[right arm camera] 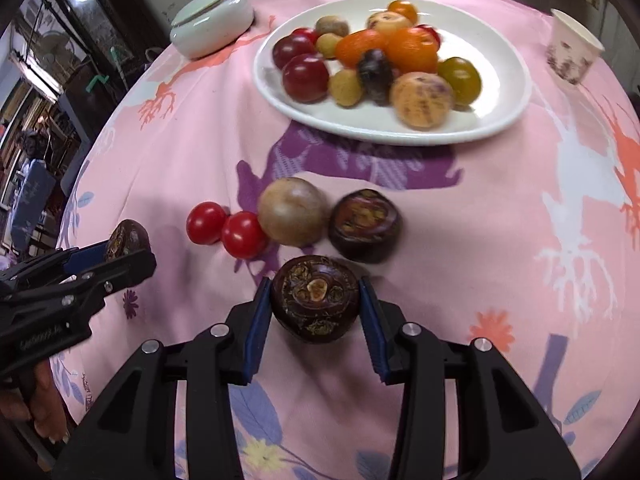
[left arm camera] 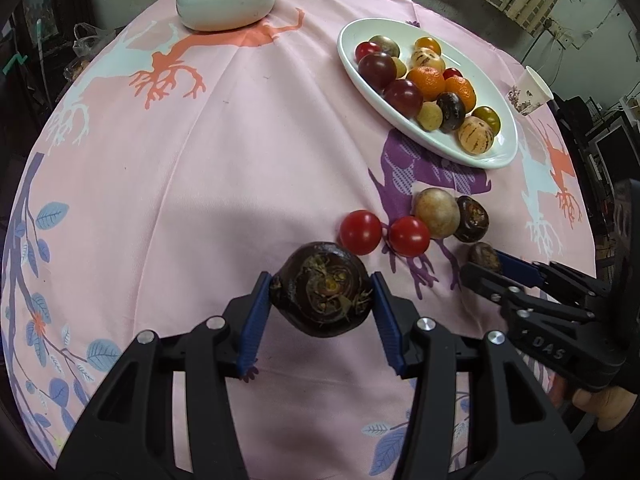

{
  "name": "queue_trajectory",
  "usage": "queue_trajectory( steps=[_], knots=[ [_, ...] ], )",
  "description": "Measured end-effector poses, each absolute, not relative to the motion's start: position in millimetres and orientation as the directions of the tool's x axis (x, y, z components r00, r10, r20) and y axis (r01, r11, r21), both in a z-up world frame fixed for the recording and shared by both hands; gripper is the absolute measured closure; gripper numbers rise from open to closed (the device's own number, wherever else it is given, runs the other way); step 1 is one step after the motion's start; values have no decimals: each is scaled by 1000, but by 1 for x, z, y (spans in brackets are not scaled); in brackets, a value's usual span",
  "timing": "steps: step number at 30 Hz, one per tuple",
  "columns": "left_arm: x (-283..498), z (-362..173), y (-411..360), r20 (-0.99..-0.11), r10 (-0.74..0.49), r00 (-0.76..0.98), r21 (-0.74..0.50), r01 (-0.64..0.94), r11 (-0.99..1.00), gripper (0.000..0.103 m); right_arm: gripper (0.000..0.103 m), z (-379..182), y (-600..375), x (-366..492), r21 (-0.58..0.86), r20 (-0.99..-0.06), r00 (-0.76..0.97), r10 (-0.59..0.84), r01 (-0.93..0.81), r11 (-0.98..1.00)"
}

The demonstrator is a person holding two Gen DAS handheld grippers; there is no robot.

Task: Organize fruits
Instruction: 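Carry both dark brown fruits onto the white plate and open both tools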

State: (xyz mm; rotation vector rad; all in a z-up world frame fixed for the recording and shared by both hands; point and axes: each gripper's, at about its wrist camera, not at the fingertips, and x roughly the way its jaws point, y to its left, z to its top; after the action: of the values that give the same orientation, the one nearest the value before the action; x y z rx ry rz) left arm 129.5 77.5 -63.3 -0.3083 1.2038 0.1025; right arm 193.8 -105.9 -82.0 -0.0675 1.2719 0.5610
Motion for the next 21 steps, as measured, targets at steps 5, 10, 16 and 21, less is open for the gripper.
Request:
queue_trajectory(
  steps=[5, 10, 16, 21],
  knots=[
    [129, -54, 69, -925, -86, 369, -176, -219, 960, 53, 60, -71, -148, 188, 272, -909, 203, 364, -372, 887],
    [130, -45, 60, -922, -84, 378, -167, -192, 967, 53, 60, -63, -182, 185, 282, -904, 230, 360, -311, 907],
    [140, -32, 50, -914, -84, 397, -157, -155, 975, 53, 60, -43, -199, 192, 296, -879, 289, 379, -292, 910],
    [157, -19, 44, -903, -90, 421, -154, -122, 980, 53, 60, -23, -200, 208, 298, -855, 334, 396, -308, 904]
  ],
)
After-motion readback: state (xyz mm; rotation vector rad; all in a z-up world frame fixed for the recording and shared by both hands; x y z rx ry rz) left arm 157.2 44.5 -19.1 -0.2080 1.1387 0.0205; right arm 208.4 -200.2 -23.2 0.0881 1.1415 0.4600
